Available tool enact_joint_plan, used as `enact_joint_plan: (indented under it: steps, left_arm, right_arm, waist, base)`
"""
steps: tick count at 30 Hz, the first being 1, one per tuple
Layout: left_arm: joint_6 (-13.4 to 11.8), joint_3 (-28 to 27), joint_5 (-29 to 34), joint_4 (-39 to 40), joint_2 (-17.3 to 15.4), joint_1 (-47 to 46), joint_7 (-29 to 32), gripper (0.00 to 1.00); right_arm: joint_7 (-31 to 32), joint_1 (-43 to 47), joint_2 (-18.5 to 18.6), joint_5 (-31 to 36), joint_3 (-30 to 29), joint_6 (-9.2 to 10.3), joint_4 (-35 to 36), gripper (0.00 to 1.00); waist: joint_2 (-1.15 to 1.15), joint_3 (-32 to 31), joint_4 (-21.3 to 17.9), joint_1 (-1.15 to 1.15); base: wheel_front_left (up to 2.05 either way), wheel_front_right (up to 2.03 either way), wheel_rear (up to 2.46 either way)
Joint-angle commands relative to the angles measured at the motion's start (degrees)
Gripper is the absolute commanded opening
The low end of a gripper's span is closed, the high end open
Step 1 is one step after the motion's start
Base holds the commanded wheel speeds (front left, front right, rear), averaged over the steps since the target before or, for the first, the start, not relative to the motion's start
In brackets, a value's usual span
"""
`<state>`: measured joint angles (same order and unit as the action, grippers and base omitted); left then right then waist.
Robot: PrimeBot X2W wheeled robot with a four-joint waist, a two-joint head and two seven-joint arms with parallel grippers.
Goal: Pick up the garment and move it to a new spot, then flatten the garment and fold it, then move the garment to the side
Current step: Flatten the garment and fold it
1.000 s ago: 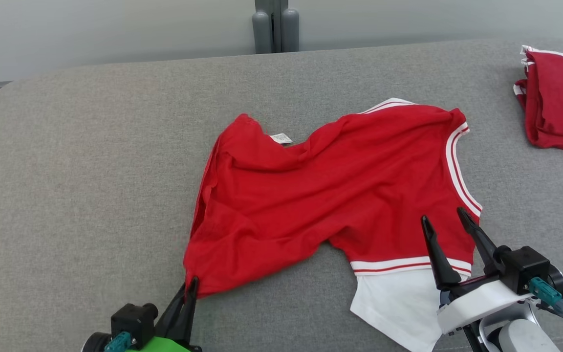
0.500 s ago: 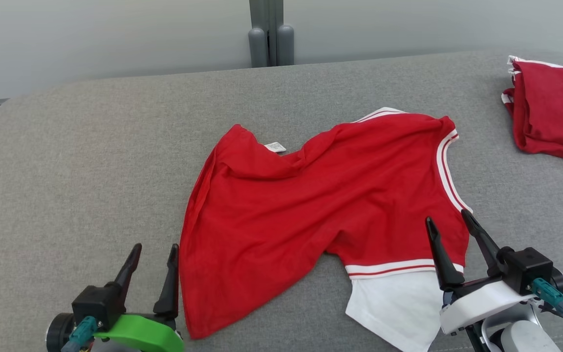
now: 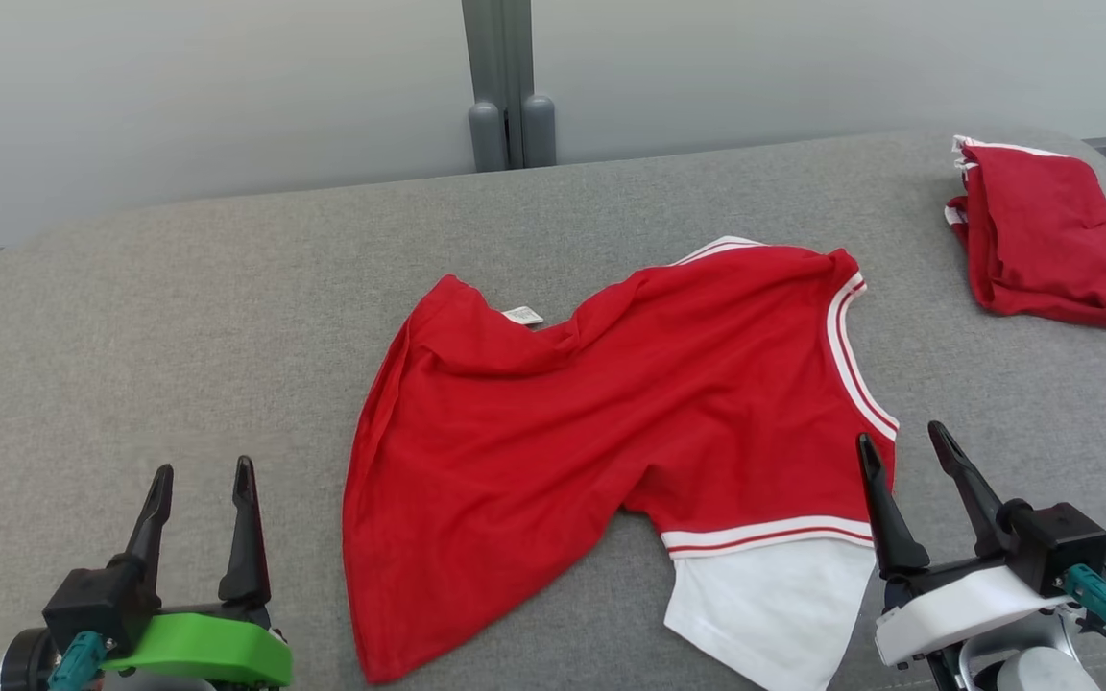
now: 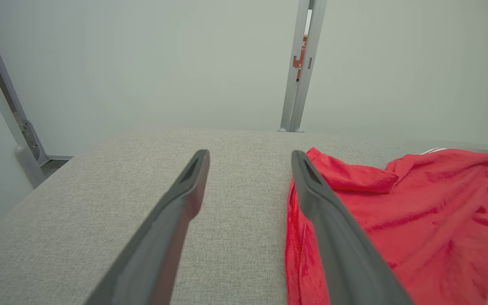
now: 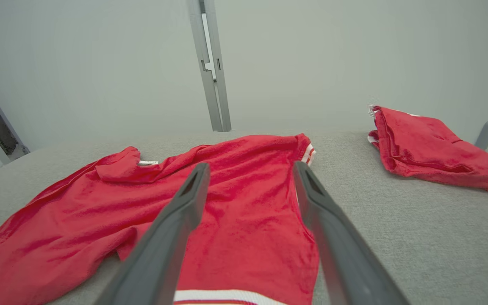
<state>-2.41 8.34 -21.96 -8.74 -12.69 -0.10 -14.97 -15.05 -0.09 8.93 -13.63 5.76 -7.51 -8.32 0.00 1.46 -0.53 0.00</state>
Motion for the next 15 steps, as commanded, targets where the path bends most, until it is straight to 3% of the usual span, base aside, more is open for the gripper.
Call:
enact_joint_plan:
  steps: [1, 15]
  left_arm:
    - [0.41, -0.7, 0.35, -0.01, 0.35, 1.1, -0.27, 1.0]
    - [4.12, -5.76, 4.95, 0.1, 3.27, 2.94, -0.27, 1.0]
  right_arm:
    - [-0.15, 0.86, -0.14, 0.45, -0.38, 0.05, 0.33, 1.0]
    - [-0.15, 4.05, -0.79, 2.08, -2.47, 0.05, 1.96, 1.0]
  waist:
    - [0.0, -0.69, -0.32, 0.0]
    - [0.0, -2.25, -0.35, 0.0]
  base:
    - [0.0, 0.0, 0.0]
    - [0.0, 0.0, 0.0]
